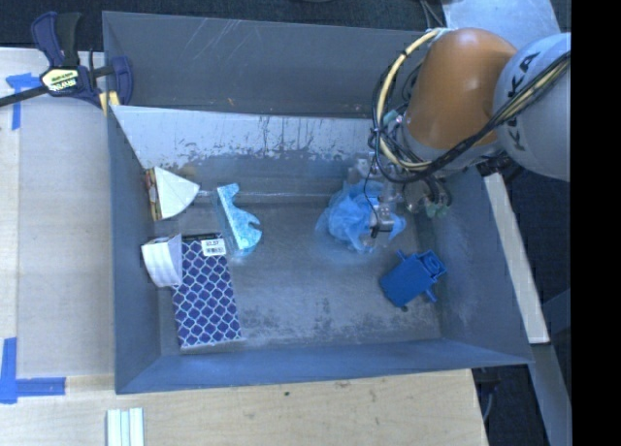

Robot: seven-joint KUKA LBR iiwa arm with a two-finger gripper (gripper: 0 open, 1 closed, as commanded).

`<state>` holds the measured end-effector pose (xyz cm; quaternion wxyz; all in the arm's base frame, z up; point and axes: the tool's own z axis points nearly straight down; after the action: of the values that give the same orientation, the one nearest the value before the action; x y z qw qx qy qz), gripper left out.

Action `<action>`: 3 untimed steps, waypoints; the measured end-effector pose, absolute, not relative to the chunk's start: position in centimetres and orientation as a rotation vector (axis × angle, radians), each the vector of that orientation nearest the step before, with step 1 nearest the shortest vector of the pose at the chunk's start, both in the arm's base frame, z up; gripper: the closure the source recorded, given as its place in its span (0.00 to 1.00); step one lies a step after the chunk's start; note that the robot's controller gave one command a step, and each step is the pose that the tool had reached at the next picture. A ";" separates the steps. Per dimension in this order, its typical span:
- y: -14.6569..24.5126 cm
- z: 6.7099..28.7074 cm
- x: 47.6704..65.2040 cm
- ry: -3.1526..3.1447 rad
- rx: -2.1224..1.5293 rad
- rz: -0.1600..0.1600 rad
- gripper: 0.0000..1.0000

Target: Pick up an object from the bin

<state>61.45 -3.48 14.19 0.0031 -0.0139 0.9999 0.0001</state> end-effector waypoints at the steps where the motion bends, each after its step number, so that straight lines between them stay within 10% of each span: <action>1: -6.3 8.8 62.6 3.105 0.450 0.003 0.00; 2: -5.3 7.2 61.9 3.108 0.356 0.000 1.00; 3: -5.3 7.2 61.9 3.109 0.356 0.000 1.00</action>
Offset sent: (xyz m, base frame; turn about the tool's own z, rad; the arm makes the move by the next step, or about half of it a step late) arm 0.0020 -0.0168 -0.0719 0.2552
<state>61.86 -5.31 7.24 0.0063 0.1137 0.9935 0.0001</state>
